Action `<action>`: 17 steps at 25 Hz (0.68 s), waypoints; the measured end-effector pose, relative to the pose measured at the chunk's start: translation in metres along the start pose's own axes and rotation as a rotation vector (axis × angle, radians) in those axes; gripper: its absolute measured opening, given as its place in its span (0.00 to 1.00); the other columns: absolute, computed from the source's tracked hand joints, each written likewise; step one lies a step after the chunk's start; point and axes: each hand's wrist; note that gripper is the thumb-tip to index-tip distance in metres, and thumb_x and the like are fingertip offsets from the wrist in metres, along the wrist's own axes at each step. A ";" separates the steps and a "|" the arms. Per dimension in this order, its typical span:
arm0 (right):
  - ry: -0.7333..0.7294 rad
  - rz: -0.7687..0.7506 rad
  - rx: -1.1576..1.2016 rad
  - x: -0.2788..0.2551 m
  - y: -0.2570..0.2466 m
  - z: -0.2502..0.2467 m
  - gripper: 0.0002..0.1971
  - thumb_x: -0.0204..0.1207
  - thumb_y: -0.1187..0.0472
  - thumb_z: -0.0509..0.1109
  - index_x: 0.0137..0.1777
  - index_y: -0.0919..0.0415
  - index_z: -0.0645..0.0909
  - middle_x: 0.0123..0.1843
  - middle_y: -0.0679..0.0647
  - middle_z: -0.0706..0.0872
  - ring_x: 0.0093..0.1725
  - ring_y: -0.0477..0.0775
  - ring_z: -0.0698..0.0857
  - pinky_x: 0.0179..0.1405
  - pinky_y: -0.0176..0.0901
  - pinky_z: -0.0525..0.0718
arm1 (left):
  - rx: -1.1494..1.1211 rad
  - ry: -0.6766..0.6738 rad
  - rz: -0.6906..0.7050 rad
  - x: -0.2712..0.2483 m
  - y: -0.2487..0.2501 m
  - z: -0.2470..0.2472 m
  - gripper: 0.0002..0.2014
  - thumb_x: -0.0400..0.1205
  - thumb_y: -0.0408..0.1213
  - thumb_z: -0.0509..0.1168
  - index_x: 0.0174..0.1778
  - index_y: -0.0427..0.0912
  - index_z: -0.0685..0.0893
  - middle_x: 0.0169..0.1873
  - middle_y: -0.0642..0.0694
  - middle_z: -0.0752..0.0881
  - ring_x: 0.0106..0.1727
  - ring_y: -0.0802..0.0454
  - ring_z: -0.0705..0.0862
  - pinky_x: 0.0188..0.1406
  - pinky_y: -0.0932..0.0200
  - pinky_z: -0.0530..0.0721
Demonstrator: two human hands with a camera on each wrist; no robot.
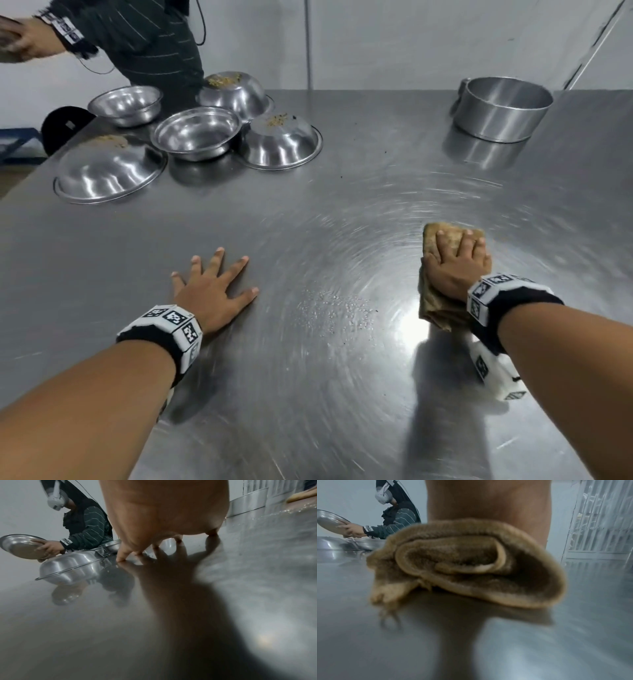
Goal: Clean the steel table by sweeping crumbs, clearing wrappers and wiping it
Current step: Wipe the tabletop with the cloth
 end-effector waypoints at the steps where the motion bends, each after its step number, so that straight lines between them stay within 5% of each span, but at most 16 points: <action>1: -0.004 -0.019 -0.002 -0.002 -0.018 0.001 0.33 0.83 0.39 0.47 0.86 0.45 0.42 0.86 0.61 0.36 0.85 0.66 0.37 0.83 0.59 0.39 | 0.005 0.000 0.005 0.001 0.000 0.000 0.36 0.76 0.75 0.45 0.82 0.73 0.46 0.86 0.54 0.42 0.86 0.36 0.44 0.79 0.26 0.47; 9: -0.101 -0.430 -0.034 -0.073 -0.127 0.029 0.33 0.84 0.40 0.45 0.85 0.46 0.38 0.85 0.63 0.32 0.83 0.68 0.33 0.81 0.61 0.35 | 0.042 -0.014 0.027 0.004 0.000 -0.004 0.37 0.76 0.76 0.41 0.81 0.72 0.44 0.86 0.53 0.42 0.85 0.34 0.45 0.78 0.24 0.49; 14: -0.150 -0.697 -0.106 -0.140 -0.108 0.041 0.30 0.85 0.40 0.41 0.85 0.42 0.37 0.84 0.57 0.28 0.82 0.60 0.26 0.81 0.56 0.31 | 0.019 -0.055 0.030 0.000 0.000 -0.012 0.36 0.77 0.75 0.44 0.82 0.72 0.46 0.86 0.53 0.43 0.85 0.34 0.45 0.78 0.24 0.49; 17: -0.137 -0.719 -0.144 -0.170 -0.071 0.046 0.30 0.85 0.39 0.40 0.84 0.39 0.36 0.83 0.54 0.26 0.81 0.56 0.24 0.81 0.52 0.30 | -0.013 -0.049 0.064 -0.011 -0.002 -0.016 0.34 0.79 0.72 0.48 0.82 0.70 0.51 0.86 0.52 0.47 0.85 0.36 0.47 0.79 0.25 0.51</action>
Point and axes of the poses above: each hand's wrist, its own x-axis towards the middle knuckle, its own z-axis out of the palm, y = z × x
